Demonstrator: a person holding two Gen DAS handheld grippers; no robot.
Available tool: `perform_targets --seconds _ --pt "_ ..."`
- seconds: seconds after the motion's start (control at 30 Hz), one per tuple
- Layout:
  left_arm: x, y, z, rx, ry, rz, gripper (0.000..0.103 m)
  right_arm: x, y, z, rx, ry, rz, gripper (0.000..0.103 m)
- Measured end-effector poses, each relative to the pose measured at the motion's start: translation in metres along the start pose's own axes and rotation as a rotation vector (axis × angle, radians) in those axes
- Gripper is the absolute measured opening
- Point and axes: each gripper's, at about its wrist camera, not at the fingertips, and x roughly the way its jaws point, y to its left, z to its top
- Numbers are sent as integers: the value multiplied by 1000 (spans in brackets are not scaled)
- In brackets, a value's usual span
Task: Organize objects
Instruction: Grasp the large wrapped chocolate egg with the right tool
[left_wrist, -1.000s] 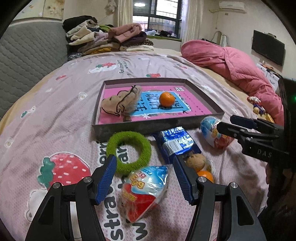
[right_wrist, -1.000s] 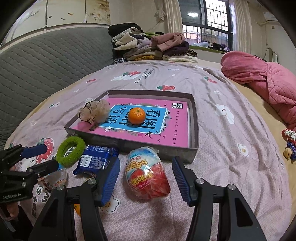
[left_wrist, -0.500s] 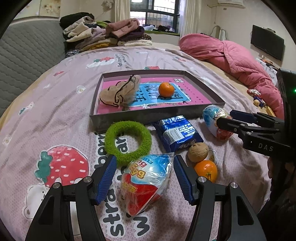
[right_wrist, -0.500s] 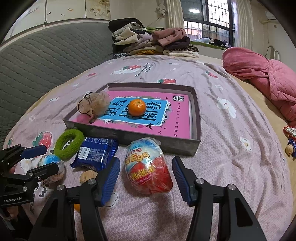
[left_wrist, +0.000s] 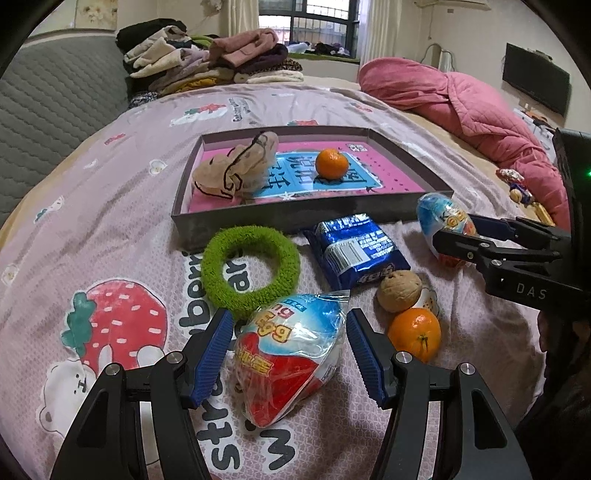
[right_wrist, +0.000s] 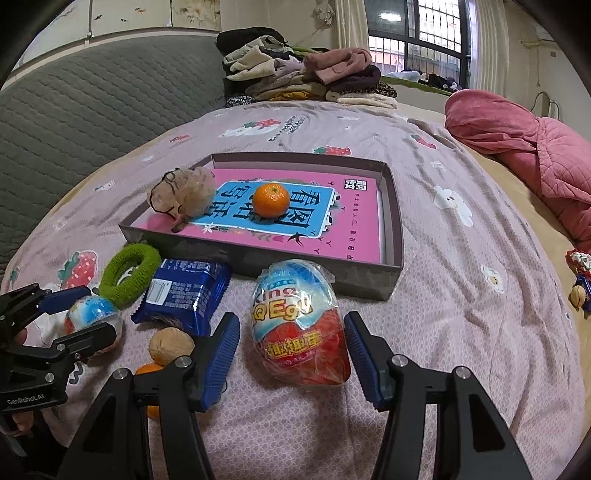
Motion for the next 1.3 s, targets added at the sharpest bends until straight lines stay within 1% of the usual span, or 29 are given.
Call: perform_targets --seconds 0.27,0.4,0.63,0.97,1.07,1.2,1.3 --pt "8 -2 0 -23 29 -25 65 6 -1 -2 7 18 11 58" --pt "10 -2 1 -35 30 -30 65 9 1 -2 -2 26 6 58" --pt "14 -3 -1 -42 46 -27 65 12 0 -4 0 32 10 56" --pt "13 -4 -3 -32 47 -16 60 7 3 -2 -5 19 31 55" --pt "9 -5 -3 -31 30 -20 60 5 2 -1 -4 12 37 55" --pt "-4 -6 0 -20 -29 -15 60 2 0 1 8 1 42 55" --pt "-9 -6 4 -14 -55 -5 60 0 -1 3 14 -8 47 55"
